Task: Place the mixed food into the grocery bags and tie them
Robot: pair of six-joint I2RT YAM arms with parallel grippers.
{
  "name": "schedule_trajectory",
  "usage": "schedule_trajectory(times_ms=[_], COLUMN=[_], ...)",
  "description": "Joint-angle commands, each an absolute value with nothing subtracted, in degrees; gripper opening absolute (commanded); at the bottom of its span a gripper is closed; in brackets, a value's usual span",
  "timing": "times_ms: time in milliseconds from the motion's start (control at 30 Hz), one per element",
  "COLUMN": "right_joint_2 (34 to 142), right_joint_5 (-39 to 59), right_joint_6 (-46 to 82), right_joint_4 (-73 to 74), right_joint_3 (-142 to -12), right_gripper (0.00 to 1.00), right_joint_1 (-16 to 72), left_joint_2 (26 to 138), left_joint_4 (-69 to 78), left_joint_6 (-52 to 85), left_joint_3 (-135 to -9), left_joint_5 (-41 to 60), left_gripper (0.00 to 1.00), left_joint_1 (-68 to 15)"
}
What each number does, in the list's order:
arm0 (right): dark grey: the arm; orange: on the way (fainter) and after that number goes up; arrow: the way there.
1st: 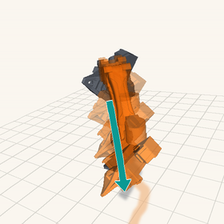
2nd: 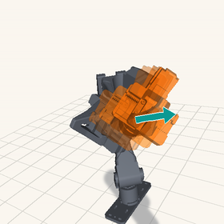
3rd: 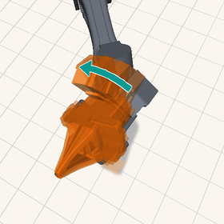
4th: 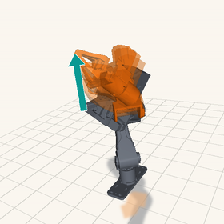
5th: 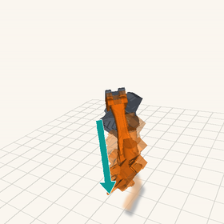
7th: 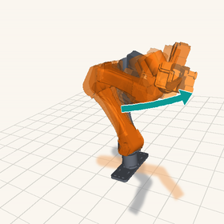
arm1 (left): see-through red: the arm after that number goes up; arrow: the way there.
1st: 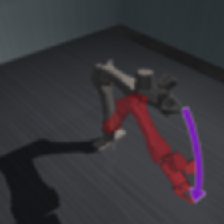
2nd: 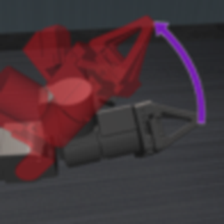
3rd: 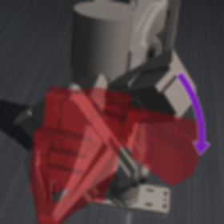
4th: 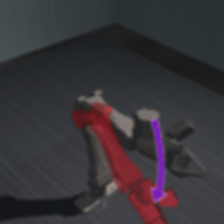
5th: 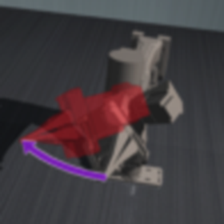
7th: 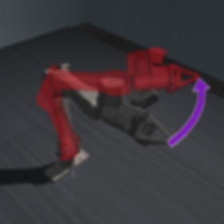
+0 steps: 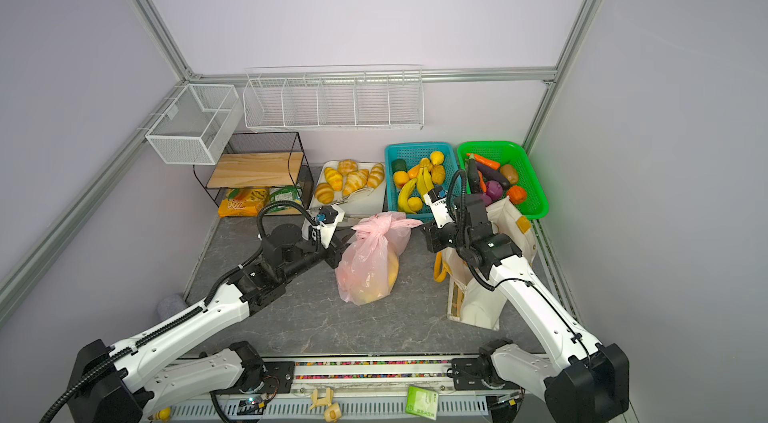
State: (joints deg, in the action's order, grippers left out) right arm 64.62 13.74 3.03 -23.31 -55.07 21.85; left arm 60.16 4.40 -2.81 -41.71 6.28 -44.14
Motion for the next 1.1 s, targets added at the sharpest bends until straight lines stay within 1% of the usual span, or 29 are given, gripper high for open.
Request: schedule_trajectory(times_ms=[0,100,200,367,433,600,733,800,900,1067], right_joint_2=[63.91,63.54,63.97,64.49,64.85,64.69,64.99,65.45,65.71,66.29], right_joint_5=[5.12,0.06,-4.01,-3.37,-5.57,-11.41,-10.01,-9.67,-9.88,-10.86], right_joint_6=[3.42,3.74,3.78,3.78,3.69,2.70,3.11,3.23,3.29,3.60], right_joint_4=[-24.73,-24.86,-25.31,-23.22,-23.66,-24.30,-23.02,-23.05,-23.11,-23.12], right_joint_3=[-55.19,-55.04,-55.20,-54.15,-54.38,-54.67,-54.30,-54.23,-53.81,-52.80], right_gripper=[0.07,0.07,0.07,0.07,0.07,0.06,0.07,0.07,0.07,0.07], right_joint_1=[21.37,21.37,21.39,22.12,22.40,22.32,22.38,22.13,21.53,20.68], left_joint_2=[58.02,56.35,54.48,53.91,54.04,52.81,52.38,52.08,51.53,50.00], left_joint_4=[-0.21,-2.29,-2.47,-1.93,-2.40,-5.05,-4.83,-4.65,-4.04,-0.46], left_joint_6=[-1.32,0.02,3.00,6.31,6.91,8.76,9.92,10.90,13.70,19.38], left_joint_3=[-40.99,-39.74,-38.01,-36.59,-36.34,-35.26,-33.96,-33.48,-31.96,-26.71], left_joint_5=[10.04,7.31,7.52,11.39,11.26,7.47,4.76,0.63,-3.71,-5.25], left_gripper=[0.00,0.00,0.00,0.00,0.00,0.00,0.00,0.00,0.00,0.00], left_joint_1=[-43.68,-43.63,-43.51,-43.33,-43.26,-42.91,-42.72,-42.16,-38.27,-29.19])
